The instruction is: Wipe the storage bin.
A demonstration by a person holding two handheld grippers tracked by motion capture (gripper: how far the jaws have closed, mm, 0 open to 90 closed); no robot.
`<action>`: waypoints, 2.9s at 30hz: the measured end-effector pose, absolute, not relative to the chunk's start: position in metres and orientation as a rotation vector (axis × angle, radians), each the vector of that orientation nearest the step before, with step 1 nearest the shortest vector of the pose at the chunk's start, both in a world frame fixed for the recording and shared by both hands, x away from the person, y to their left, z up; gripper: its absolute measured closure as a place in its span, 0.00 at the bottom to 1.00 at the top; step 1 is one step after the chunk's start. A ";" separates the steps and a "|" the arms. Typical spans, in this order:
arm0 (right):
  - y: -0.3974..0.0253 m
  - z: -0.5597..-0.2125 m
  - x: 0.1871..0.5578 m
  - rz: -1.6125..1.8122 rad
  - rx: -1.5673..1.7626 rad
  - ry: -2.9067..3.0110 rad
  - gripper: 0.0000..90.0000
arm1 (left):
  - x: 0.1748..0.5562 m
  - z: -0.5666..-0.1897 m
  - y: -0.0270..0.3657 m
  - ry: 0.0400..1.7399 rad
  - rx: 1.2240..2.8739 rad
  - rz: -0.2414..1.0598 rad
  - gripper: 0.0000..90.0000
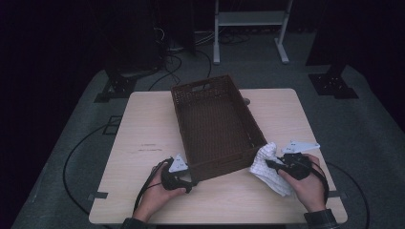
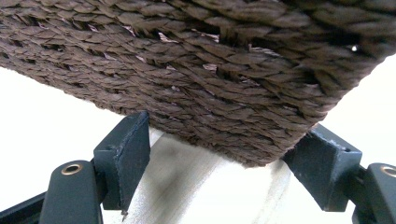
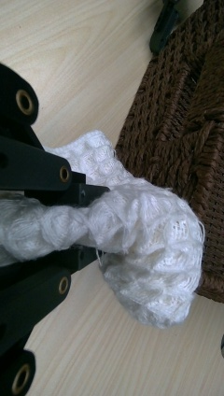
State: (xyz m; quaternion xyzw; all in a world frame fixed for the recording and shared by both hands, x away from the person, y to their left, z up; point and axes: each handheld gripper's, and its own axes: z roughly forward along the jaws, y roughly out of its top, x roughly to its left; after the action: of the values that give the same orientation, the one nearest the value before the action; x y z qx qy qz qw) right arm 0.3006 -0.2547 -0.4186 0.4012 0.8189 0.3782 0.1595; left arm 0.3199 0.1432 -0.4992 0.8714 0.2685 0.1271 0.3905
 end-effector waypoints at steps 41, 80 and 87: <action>-0.233 -0.462 0.318 0.903 1.172 2.515 0.85 | 0.320 -0.499 0.143 0.677 2.216 0.326 0.27; -0.226 -0.450 0.309 1.025 1.050 2.482 0.84 | 0.320 -0.499 0.143 0.677 2.215 0.325 0.27; -0.228 -0.440 0.304 1.110 1.041 2.437 0.85 | 0.320 -0.499 0.143 0.677 2.215 0.325 0.27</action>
State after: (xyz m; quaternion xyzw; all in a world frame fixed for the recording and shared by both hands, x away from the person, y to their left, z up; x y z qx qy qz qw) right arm 0.3041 -0.2278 -0.4396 0.3590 0.8405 0.3830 0.1339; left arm 0.3201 0.1433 -0.4991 0.8719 0.2666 0.1281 0.3904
